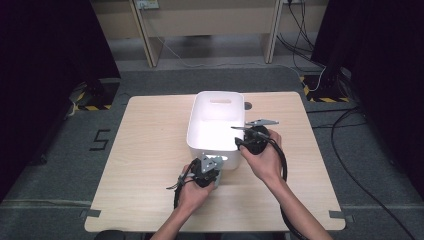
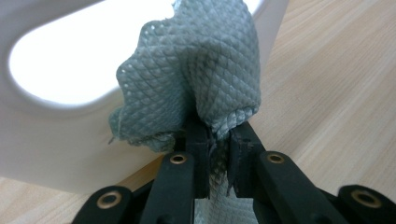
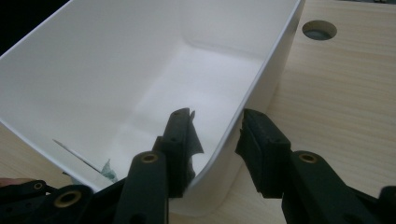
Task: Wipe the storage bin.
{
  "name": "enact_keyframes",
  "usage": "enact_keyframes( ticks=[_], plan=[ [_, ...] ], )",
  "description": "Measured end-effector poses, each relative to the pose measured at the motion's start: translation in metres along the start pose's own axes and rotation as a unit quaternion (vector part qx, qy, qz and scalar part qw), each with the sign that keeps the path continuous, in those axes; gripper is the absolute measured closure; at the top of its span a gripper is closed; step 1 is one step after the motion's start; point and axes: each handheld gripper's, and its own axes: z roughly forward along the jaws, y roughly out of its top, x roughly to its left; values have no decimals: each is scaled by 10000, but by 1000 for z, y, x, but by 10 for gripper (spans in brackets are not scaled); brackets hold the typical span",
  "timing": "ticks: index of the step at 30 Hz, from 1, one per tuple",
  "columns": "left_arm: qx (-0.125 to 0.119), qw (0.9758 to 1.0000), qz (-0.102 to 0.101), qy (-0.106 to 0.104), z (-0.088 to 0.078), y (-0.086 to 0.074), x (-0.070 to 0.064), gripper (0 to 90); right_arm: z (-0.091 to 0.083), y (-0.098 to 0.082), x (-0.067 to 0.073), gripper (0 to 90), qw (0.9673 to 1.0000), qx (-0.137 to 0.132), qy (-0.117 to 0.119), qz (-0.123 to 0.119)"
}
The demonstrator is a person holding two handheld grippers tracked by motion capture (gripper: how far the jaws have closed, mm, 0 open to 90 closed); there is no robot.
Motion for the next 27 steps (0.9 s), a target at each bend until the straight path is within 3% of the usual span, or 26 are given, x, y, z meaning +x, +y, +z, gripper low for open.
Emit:
enact_keyframes(
  ticks=[27],
  plan=[
    [-585,9983,17,-24,-23,22,-7,808,1,1,1,629,10000,1,18,52]
  ],
)
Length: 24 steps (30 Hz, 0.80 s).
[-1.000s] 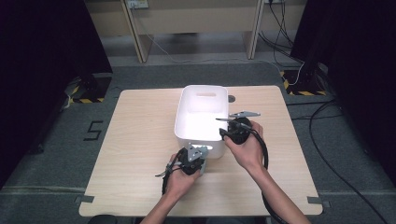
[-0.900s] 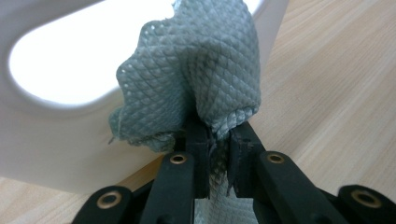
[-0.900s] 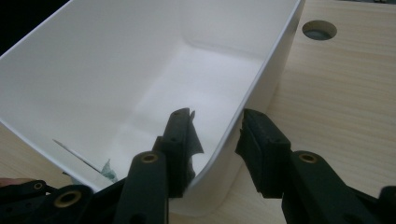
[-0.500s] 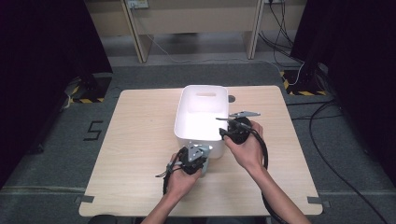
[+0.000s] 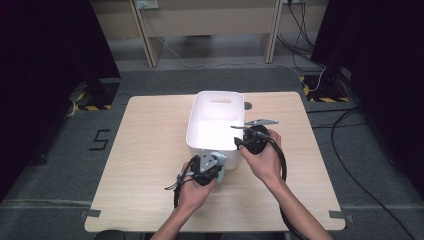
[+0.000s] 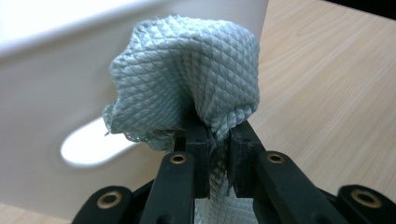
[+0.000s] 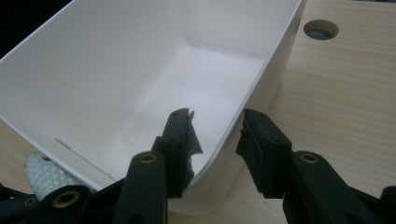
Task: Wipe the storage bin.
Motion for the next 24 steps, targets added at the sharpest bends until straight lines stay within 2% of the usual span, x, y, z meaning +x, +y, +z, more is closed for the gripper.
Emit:
enact_keyframes(
  ticks=[6,12,24],
  plan=[
    [-106,9999,29,-24,-5,9,-2,808,0,0,0,629,10000,4,-7,7],
    [-91,10000,8,-25,-4,10,-2,809,0,0,0,629,10000,1,-3,10],
    [-36,9999,115,-56,-3,12,-7,808,0,0,0,629,10000,4,4,1]
  ],
)
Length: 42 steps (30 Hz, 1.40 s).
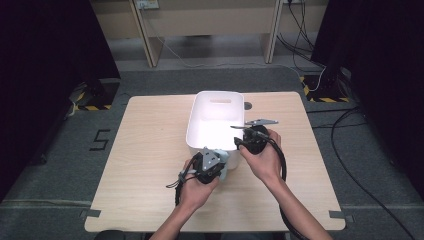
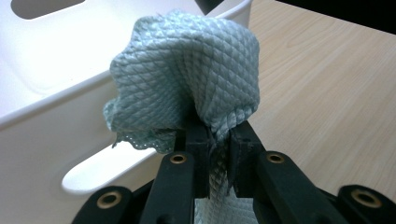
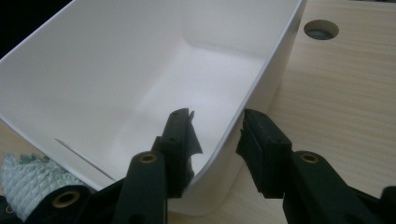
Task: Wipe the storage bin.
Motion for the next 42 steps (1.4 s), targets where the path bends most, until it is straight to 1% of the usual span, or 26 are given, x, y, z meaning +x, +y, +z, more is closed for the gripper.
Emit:
enact_keyframes(
  ticks=[3,15,16,17,23,26,28,39,42],
  plan=[
    [-11,10000,44,-30,1,1,-2,808,0,0,0,629,10000,5,2,1],
    [-16,10000,47,-27,1,1,-2,808,0,0,0,629,10000,9,-4,-4],
    [17,10000,59,-32,1,1,-1,808,0,0,0,629,10000,10,-6,-5],
    [14,10000,31,-26,2,1,-2,808,0,0,0,629,10000,10,-6,-5],
    [25,10000,37,-25,5,-1,-2,808,0,0,0,629,10000,3,-13,-25],
    [151,9998,81,-34,7,-3,-2,808,0,0,0,629,10000,0,-15,-36],
    [143,9999,36,-36,9,-5,-2,808,0,0,0,629,10000,5,-14,-32],
    [202,9998,35,-51,13,-8,-2,809,0,0,0,628,10000,-1,-14,-21],
    [211,9998,57,-20,14,-9,-3,809,0,0,0,628,10000,-1,-16,-32]
  ],
)
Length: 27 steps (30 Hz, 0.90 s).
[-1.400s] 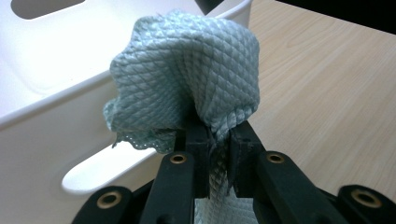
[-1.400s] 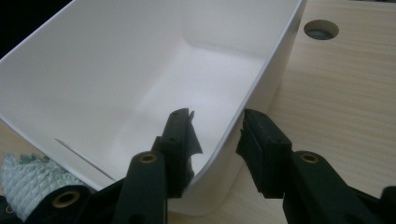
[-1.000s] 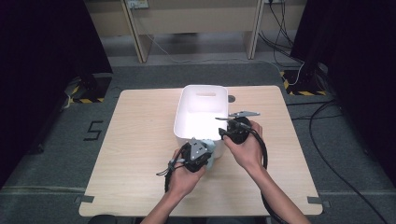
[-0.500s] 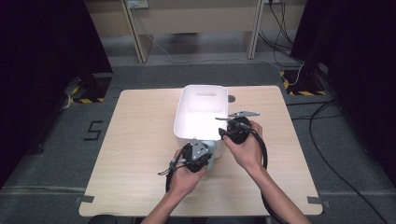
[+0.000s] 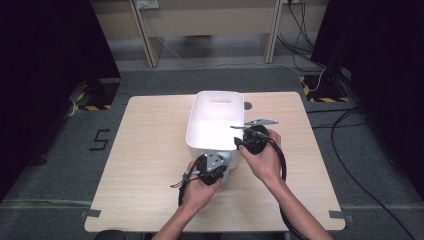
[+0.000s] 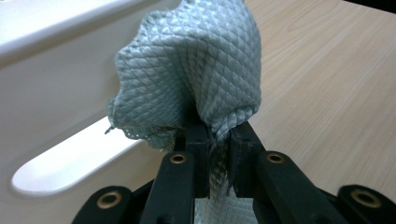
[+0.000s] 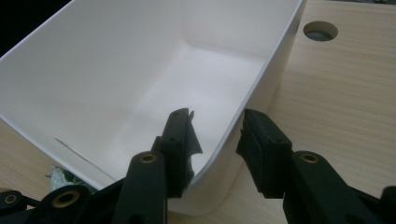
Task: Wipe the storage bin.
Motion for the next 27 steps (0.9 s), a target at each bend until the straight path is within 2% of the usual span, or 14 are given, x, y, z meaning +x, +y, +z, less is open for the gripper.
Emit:
enact_keyframes(
  ticks=[9,27],
  plan=[
    [92,9999,-55,-7,9,-8,-1,809,0,0,1,628,10000,-8,-6,-3],
    [259,9997,30,-12,16,-12,-2,808,0,0,2,628,10000,-11,-32,-37]
  ],
)
